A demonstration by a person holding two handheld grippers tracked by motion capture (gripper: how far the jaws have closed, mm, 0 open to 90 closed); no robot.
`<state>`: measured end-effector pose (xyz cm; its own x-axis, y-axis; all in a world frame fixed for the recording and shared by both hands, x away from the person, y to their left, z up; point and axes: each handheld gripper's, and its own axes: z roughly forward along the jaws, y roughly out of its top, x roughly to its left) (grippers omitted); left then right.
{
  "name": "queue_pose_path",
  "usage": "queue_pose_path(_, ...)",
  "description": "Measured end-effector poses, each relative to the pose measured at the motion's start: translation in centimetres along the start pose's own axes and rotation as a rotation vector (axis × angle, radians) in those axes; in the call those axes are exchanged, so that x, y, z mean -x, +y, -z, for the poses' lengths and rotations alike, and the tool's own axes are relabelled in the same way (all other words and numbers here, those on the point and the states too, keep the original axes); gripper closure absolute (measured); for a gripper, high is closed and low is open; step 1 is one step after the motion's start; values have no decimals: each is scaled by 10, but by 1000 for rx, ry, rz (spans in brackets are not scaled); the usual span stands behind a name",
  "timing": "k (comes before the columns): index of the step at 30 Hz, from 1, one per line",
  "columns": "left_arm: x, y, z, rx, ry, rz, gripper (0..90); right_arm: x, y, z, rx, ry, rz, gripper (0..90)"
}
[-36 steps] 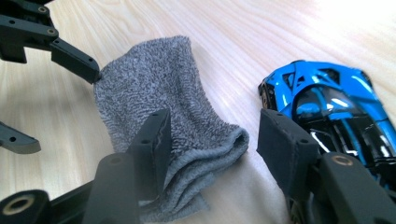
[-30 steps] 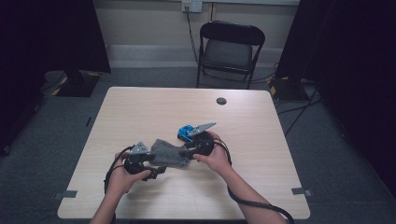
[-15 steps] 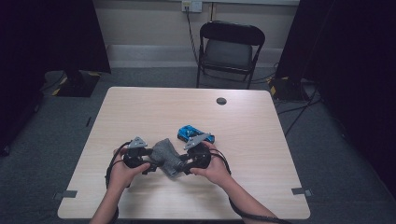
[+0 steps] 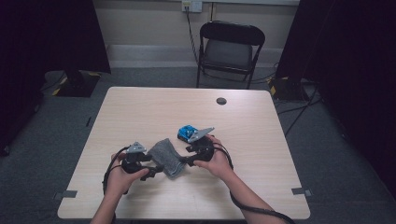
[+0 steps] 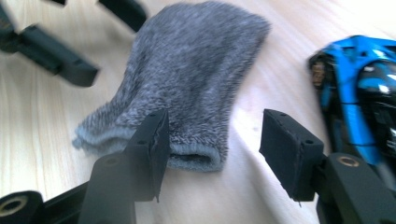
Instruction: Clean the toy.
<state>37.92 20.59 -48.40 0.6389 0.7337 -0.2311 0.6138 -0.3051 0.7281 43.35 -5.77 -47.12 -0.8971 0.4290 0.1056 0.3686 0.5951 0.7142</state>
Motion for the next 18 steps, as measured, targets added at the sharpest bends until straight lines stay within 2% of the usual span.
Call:
queue_pose_path(2,-4,3,-4,15,-2,16,220,-5,-1,-3,-5,11,-5,409)
queue_pose_path(3,-9,10,-8,26,0,25,222,-9,-2,-5,8,36,-29,375)
queue_pose_path(8,-13,22,-23,36,-7,28,221,-19,-2,-11,1,39,-6,350)
queue_pose_path(9,-12,26,-31,21,-12,10,221,-25,-2,-14,-2,53,5,346)
queue_pose_path(10,-12,26,-31,21,-12,10,220,-27,-2,-15,-3,53,12,336)
queue_pose_path(11,-12,29,-39,15,-13,10,217,-29,-2,-16,-2,59,13,322)
queue_pose_path(14,-10,31,-37,18,3,-5,216,-29,-2,-15,-3,49,19,293)
queue_pose_path(18,-4,33,-24,28,14,-20,217,-23,-1,-5,20,32,16,283)
